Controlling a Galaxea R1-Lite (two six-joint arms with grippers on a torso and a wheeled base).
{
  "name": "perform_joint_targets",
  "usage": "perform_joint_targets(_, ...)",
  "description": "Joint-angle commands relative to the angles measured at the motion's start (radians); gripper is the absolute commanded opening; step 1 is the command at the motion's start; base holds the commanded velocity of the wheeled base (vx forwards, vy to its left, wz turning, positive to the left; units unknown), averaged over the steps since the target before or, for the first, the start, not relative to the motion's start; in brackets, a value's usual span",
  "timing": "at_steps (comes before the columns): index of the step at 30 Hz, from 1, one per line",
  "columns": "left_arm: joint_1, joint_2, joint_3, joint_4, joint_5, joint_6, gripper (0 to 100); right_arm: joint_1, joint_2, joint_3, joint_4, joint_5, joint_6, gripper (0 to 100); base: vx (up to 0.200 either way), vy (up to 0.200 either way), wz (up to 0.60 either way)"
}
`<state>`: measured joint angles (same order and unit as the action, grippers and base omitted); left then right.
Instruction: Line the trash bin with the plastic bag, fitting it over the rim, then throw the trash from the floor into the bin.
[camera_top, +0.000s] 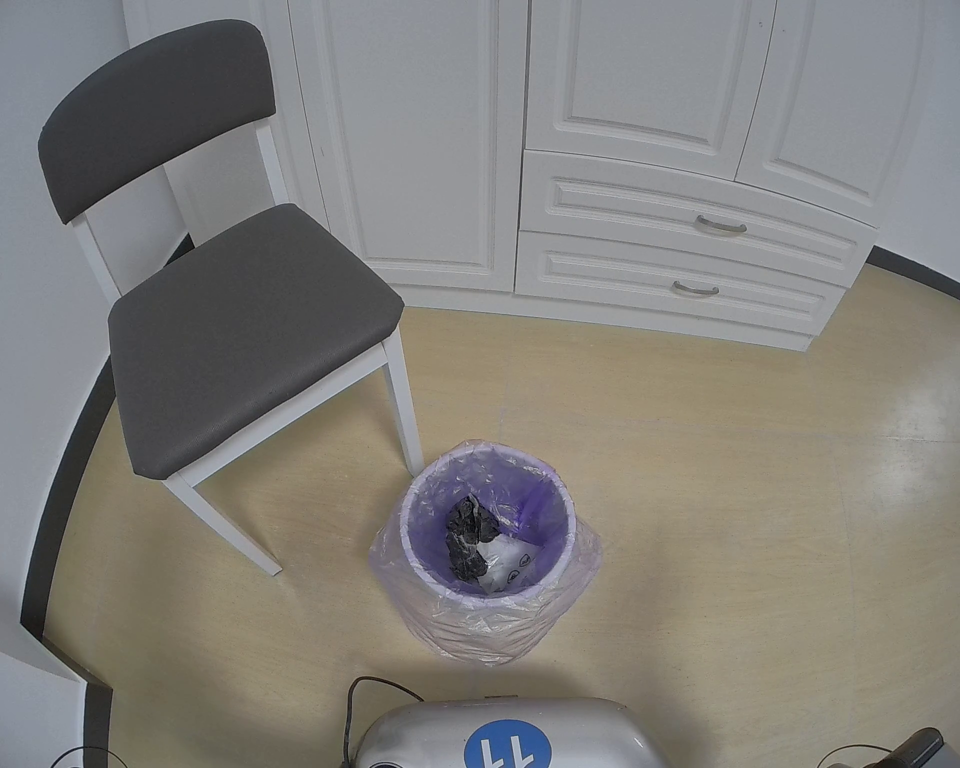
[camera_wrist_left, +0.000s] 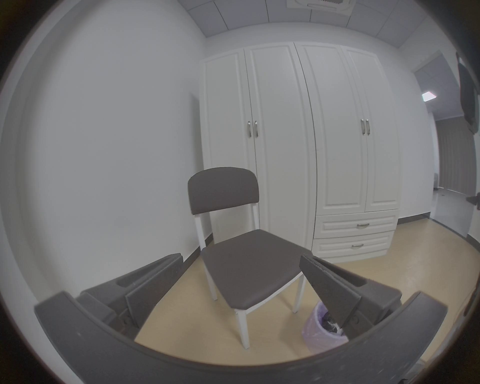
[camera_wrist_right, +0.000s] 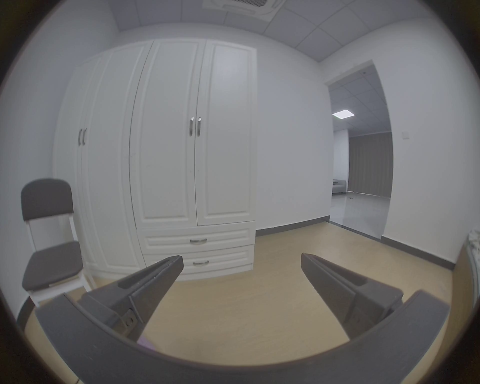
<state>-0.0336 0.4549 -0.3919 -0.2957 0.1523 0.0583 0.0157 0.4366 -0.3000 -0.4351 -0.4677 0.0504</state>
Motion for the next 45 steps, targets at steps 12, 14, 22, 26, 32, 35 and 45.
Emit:
perform_joint_targets(12, 0.072, -0.357, 0.165, 0.178, -0.013, -0.002, 100, -0.008, -0.417, 0.127, 0.164, 0.165, 0.075, 100, 0.000, 0.000, 0.00)
perform_joint_targets(14, 0.069, -0.384, 0.199, 0.179, -0.007, -0.005, 100, -0.013, -0.437, 0.157, 0.161, 0.210, 0.075, 100, 0.000, 0.000, 0.00)
perform_joint_targets(22, 0.060, -0.400, 0.309, 0.173, -0.004, -0.075, 100, -0.013, -0.437, 0.245, 0.150, 0.291, 0.065, 100, 0.000, 0.000, 0.00)
perform_joint_targets(26, 0.034, -0.455, 0.387, 0.178, -0.022, -0.072, 100, -0.013, -0.437, 0.300, 0.161, 0.304, 0.043, 100, 0.000, 0.000, 0.00)
perform_joint_targets(32, 0.034, -0.455, 0.392, 0.231, -0.039, -0.071, 100, -0.016, -0.437, 0.300, 0.289, 0.304, 0.008, 100, 0.000, 0.000, 0.00)
perform_joint_targets(35, 0.034, -0.455, 0.392, 0.247, -0.046, -0.074, 100, -0.016, -0.437, 0.300, 0.368, 0.307, -0.018, 100, 0.000, 0.000, 0.00)
perform_joint_targets(45, 0.032, -0.455, 0.389, 0.308, -0.160, -0.057, 100, -0.016, -0.437, 0.300, 0.441, 0.468, -0.066, 100, 0.000, 0.000, 0.00)
